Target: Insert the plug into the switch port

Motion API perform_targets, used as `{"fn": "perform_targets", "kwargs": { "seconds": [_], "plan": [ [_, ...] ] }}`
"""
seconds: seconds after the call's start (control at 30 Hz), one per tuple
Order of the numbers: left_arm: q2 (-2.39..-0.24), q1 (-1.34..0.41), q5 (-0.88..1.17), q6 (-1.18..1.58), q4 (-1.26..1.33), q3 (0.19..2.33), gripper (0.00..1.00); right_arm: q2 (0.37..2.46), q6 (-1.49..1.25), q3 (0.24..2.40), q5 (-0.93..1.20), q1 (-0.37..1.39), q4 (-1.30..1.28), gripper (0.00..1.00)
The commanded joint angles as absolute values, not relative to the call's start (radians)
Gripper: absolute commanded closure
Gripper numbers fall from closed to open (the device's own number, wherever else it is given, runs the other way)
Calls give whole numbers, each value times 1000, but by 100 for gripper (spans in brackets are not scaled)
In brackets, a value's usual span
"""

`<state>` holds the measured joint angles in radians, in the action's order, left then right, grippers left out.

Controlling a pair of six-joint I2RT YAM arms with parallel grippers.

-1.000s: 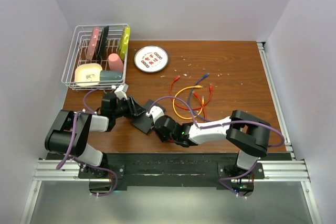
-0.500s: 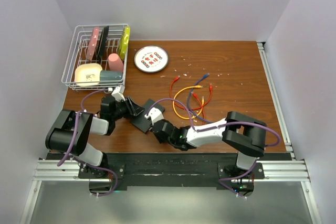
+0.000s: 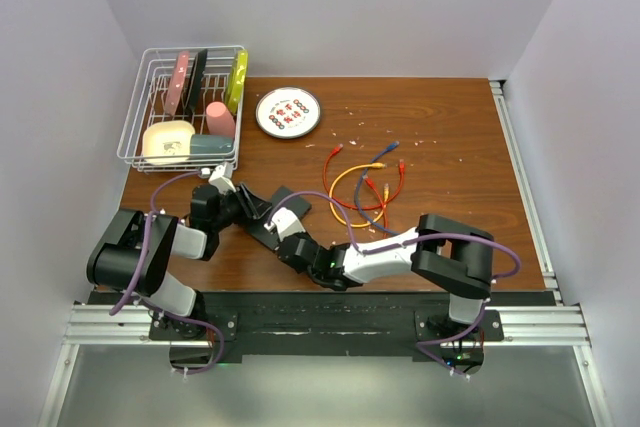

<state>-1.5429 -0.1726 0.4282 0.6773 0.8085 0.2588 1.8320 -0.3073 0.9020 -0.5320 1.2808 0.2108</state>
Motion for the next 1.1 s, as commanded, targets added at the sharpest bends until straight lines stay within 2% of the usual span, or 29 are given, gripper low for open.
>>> {"fn": "perform_targets", "kwargs": {
  "seconds": [0.0, 0.23, 0.53, 1.07],
  "plan": [
    [-1566, -235, 626, 701, 687, 229, 60, 1875, -284, 976, -624, 1252, 233, 100],
    [-1563, -242, 652, 695, 684, 221, 57, 1826, -298, 985, -646, 1250, 158, 100],
    [-1540, -267, 650, 707, 699, 173, 58, 1784, -244, 907, -594, 1252, 242, 100],
    [-1577, -305, 653, 726, 756, 150, 59, 1833, -86, 1022, -448, 1252, 117, 100]
  ]
}}
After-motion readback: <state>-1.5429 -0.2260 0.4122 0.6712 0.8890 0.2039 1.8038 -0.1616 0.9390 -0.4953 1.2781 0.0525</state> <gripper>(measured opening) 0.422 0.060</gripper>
